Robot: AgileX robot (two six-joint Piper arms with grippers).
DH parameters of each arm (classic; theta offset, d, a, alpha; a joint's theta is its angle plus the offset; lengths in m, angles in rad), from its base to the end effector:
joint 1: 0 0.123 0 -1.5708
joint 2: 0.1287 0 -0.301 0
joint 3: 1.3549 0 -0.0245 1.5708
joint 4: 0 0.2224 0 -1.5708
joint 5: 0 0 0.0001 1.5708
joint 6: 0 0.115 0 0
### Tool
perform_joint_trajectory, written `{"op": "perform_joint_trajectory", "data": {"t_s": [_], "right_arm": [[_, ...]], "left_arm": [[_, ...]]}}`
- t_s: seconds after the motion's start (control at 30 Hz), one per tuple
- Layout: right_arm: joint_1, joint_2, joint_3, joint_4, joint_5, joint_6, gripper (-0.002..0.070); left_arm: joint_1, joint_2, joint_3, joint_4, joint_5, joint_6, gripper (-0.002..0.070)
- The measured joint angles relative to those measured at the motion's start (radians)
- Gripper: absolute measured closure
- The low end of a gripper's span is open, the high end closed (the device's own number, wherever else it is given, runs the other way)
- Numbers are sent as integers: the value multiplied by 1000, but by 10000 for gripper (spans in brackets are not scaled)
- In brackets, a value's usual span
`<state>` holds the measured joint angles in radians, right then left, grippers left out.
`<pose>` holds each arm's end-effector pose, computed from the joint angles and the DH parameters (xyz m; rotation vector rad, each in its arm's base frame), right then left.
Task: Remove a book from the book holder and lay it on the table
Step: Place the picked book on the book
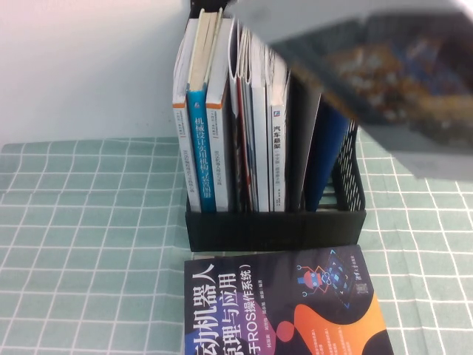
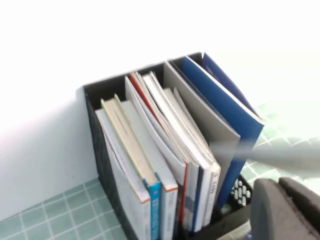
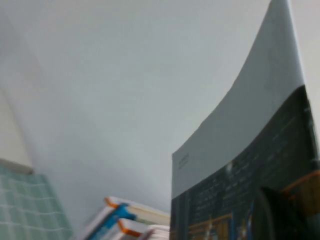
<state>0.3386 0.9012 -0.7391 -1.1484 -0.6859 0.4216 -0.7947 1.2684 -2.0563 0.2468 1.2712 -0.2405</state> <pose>0.1286 0.1156 0.4119 -1.0466 0.8847 0.1682 0.1419 -0.1062 0.5636 0.4581 1.9145 -0.4037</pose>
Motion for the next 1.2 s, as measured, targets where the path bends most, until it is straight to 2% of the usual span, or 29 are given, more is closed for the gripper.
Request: {"op": "perform_joint_trajectory", "data": {"t_s": [0.13, 0.27, 0.67, 0.97, 1.2], "right_arm": [[2, -2, 0, -282, -91, 234, 664], [53, 55, 2, -416, -123, 337, 664], [361, 366, 2, -444, 232, 225, 664], [505, 621, 2, -439, 287, 253, 664], [537, 752, 0, -420, 295, 340, 664]], "left_arm": [[0, -34, 28, -42, 0, 11, 678], [0, -65, 144, -91, -7, 20, 678], [0, -216, 555, -115, -200, -77, 678], [0, -277, 617, -117, -220, -100, 678], [0, -292, 621, -117, -218, -104, 678]]}}
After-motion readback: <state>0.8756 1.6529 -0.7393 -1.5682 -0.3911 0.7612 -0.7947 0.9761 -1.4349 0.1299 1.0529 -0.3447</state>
